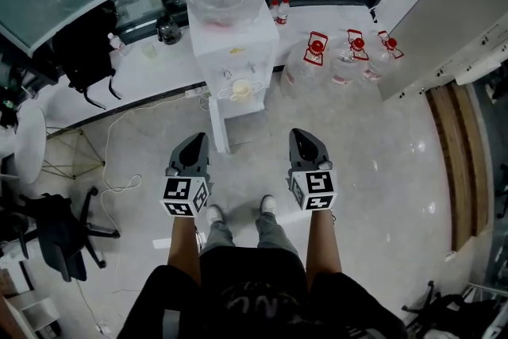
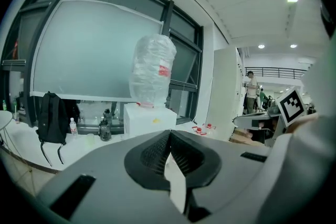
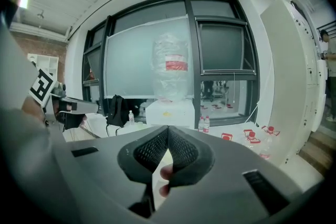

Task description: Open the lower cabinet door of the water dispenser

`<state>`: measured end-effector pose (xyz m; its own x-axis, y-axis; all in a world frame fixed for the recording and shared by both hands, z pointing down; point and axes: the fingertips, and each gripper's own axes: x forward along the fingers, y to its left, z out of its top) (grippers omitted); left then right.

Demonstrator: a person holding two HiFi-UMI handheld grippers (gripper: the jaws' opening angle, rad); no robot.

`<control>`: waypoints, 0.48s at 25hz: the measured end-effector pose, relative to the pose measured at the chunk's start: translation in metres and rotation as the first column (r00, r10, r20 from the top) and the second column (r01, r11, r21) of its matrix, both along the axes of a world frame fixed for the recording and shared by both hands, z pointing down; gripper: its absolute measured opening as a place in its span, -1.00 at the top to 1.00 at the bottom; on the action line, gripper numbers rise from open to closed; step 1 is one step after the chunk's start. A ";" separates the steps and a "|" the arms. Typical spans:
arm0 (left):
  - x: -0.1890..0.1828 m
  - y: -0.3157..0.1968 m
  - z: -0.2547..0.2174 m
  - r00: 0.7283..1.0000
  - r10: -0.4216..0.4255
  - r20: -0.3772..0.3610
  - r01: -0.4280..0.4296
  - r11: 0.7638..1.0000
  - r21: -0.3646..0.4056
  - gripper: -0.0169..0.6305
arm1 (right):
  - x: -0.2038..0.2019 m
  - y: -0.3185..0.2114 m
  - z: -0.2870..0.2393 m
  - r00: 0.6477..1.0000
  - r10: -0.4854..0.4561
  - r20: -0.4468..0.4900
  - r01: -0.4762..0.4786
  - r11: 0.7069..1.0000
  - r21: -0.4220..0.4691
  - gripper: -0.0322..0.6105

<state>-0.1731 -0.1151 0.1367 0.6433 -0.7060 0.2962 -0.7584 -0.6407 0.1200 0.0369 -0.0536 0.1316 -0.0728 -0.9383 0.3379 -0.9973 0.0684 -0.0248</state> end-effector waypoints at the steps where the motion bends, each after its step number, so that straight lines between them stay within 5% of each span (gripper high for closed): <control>1: -0.001 0.002 -0.005 1.000 -0.003 -0.002 0.003 1.000 0.006 0.91 | 0.001 0.003 -0.005 1.000 0.003 0.000 -0.003 1.000 0.006 0.86; 12: -0.003 0.011 -0.062 1.000 0.003 -0.017 -0.001 0.994 0.112 0.91 | 0.009 0.031 -0.048 0.999 0.008 -0.045 -0.006 0.999 0.046 0.86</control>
<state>-0.1761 -0.1044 0.0752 0.6488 -0.7331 0.2042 -0.7558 -0.6520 0.0606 0.0455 -0.0230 0.0834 -0.0519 -0.9534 0.2971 -0.9978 0.0615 0.0231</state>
